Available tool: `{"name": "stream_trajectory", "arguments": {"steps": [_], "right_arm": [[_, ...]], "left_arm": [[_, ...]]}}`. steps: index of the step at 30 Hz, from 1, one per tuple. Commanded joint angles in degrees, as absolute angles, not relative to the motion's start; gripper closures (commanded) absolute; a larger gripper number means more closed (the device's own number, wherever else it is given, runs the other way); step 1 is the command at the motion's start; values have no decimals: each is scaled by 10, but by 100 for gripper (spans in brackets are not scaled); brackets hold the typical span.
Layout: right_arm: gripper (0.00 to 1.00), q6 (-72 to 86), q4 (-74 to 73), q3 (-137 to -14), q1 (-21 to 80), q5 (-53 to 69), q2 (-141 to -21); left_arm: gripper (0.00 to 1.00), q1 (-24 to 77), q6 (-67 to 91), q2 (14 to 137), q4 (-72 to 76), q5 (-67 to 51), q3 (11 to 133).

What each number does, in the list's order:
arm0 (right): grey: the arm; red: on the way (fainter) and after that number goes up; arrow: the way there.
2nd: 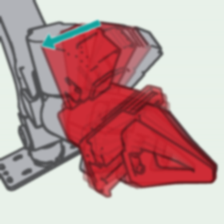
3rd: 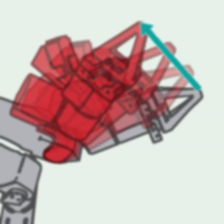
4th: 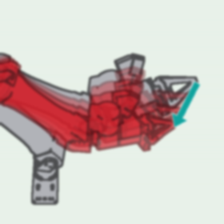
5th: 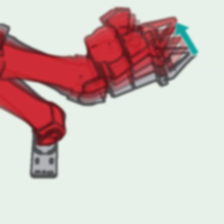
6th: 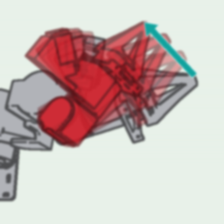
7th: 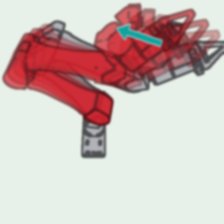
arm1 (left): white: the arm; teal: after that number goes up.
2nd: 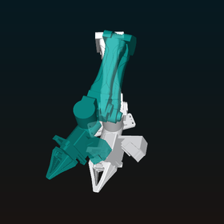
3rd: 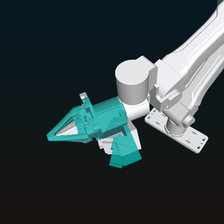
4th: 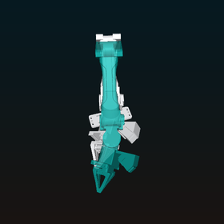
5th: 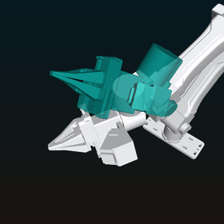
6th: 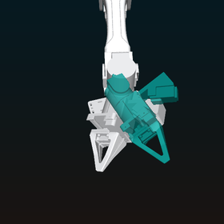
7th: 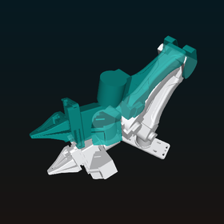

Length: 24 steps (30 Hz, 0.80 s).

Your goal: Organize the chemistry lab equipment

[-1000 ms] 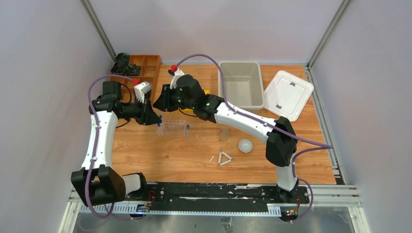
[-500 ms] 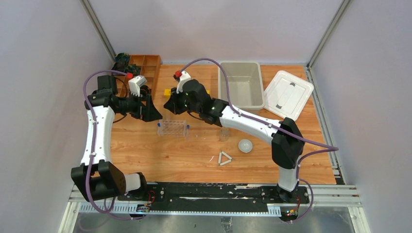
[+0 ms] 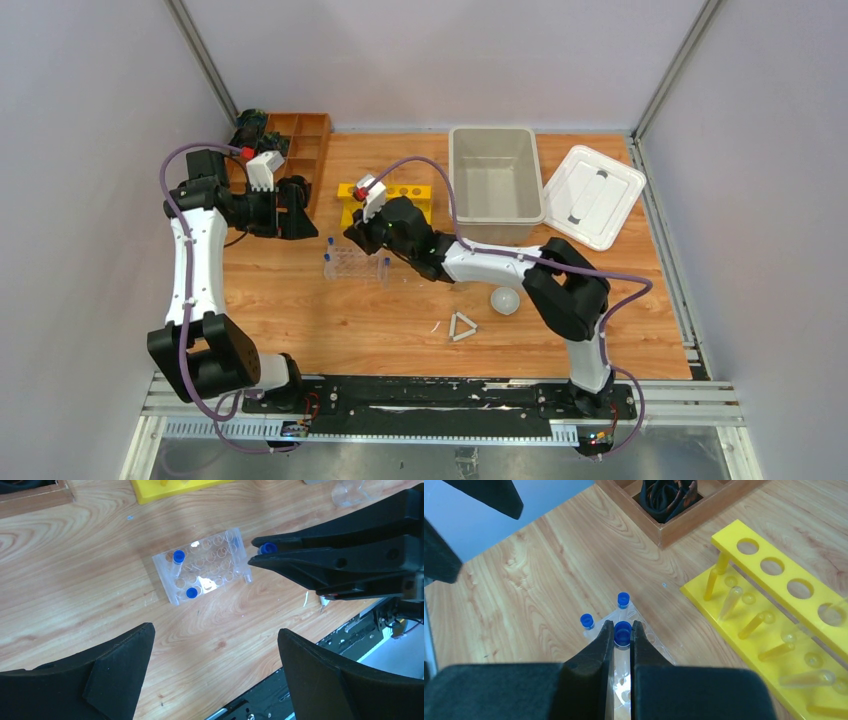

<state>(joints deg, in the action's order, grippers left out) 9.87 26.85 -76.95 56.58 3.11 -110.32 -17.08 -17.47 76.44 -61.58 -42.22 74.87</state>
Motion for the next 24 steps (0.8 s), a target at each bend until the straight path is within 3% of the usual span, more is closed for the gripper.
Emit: {"name": "stream_trajectory", "arguments": {"steps": [1, 24], "right_arm": [[100, 65, 330, -795, 571, 41, -1145], [100, 26, 379, -804, 585, 37, -1216]], "left_arm": [[0, -173, -176, 765, -613, -415, 753], [0, -173, -198, 759, -613, -421, 741]]}}
